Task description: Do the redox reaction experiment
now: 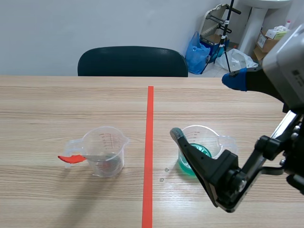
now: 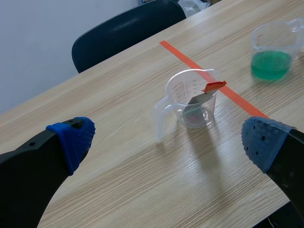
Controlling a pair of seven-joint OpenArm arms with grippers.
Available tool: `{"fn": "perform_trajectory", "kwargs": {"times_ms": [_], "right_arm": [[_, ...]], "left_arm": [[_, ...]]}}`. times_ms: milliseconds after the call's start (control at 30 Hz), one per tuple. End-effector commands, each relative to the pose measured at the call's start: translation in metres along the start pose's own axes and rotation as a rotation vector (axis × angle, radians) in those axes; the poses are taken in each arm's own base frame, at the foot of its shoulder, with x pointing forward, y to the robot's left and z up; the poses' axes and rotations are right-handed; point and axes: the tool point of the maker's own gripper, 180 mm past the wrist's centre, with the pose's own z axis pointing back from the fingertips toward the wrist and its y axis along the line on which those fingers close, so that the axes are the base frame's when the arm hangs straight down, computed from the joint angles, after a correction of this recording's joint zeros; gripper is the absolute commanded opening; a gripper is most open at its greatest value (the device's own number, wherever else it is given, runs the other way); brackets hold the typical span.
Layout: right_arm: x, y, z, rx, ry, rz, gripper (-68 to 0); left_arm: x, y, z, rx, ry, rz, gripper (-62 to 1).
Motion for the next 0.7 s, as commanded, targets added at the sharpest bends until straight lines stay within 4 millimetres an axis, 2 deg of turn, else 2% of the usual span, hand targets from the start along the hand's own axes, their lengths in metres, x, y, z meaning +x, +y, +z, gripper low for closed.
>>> {"fn": "perform_trajectory", "kwargs": {"times_ms": [0, 667], "right_arm": [[0.0074, -0.0034, -0.0008, -0.009, -0.031, 0.007, 0.4], [0.0073, -0.0048, -0.0008, -0.017, -0.03, 0.009, 0.4]], "left_arm": [[0.0036, 0.0027, 0.0014, 0.017, -0.012, 0.003, 1.4], [0.0036, 0.0027, 0.0014, 0.017, -0.012, 0.003, 1.4]]}}
